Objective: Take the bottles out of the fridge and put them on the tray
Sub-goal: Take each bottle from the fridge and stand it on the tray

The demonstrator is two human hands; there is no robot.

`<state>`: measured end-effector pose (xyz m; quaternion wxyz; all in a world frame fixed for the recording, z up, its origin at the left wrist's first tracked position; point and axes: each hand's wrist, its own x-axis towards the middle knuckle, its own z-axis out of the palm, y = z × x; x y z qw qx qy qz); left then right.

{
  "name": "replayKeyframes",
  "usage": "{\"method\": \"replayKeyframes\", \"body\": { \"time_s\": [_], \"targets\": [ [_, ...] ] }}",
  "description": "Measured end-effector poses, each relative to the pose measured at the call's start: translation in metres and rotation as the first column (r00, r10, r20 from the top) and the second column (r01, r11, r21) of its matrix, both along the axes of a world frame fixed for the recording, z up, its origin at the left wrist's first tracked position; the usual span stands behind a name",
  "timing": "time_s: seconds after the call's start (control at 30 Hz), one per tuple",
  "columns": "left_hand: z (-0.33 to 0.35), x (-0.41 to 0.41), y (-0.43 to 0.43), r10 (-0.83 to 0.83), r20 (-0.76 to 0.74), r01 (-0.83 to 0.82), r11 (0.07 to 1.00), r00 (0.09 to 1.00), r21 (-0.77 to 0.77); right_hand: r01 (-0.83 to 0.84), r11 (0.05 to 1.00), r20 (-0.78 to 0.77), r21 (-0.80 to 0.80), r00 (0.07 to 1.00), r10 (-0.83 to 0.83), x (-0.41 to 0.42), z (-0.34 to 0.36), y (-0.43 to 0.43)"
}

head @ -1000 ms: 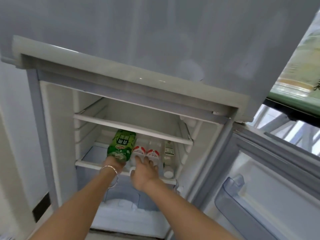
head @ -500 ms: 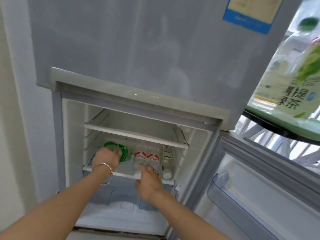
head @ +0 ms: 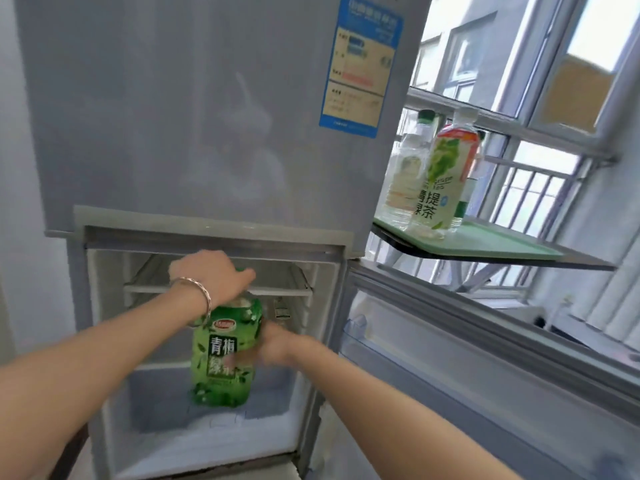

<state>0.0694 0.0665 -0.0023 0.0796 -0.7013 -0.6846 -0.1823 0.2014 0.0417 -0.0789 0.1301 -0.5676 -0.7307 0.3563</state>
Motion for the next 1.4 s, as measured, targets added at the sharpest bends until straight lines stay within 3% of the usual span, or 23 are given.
{"method": "replayKeyframes", "body": {
  "time_s": [0.13,0.27,0.43,0.5,0.67,0.8,0.93,1.07,1.23,1.4],
  "targets": [
    [0.052,0.03,-0.028,-0.138,-0.039,0.14,0.988,0.99,0.058,0.136,0.99,-0.186,-0.026,0.973,-0.138,0.037,0.044,-0.036],
    [0.097,0.049,-0.043,-0.337,0.107,0.315,0.931,0.935,0.185,0.249,0.968,-0.272,0.026,0.934,-0.233,0.074,0.093,-0.062],
    [0.117,0.088,-0.054,-0.438,0.303,0.326,0.875,0.846,0.357,0.364,0.925,-0.37,0.113,0.879,-0.301,0.123,0.153,-0.099],
    [0.119,0.107,-0.057,-0.492,0.423,0.353,0.861,0.761,0.365,0.414,0.895,-0.41,0.165,0.854,-0.32,0.144,0.173,-0.109],
    [0.133,0.167,-0.067,-0.526,0.752,0.466,0.821,0.397,0.329,0.515,0.813,-0.506,0.27,0.795,-0.335,0.204,0.21,-0.119],
    [0.144,0.225,-0.068,-0.556,0.796,0.643,0.705,0.239,0.299,0.603,0.719,-0.608,0.346,0.728,-0.317,0.263,0.227,-0.106],
    [0.153,0.274,-0.07,-0.627,0.748,0.753,0.596,0.219,0.279,0.706,0.615,-0.718,0.352,0.625,-0.307,0.311,0.237,-0.081],
    [0.143,0.318,-0.041,-0.586,0.776,0.794,0.576,0.232,0.197,0.7,0.656,-0.723,0.282,0.605,-0.335,0.355,0.229,-0.047],
    [0.123,0.353,-0.015,-0.61,0.763,0.756,0.598,0.214,0.266,0.695,0.687,-0.766,0.21,0.554,-0.327,0.395,0.212,-0.006],
    [0.113,0.375,-0.004,-0.663,0.671,0.778,0.594,0.33,0.204,0.68,0.71,-0.783,0.184,0.538,-0.312,0.418,0.197,0.021]
  ]
}}
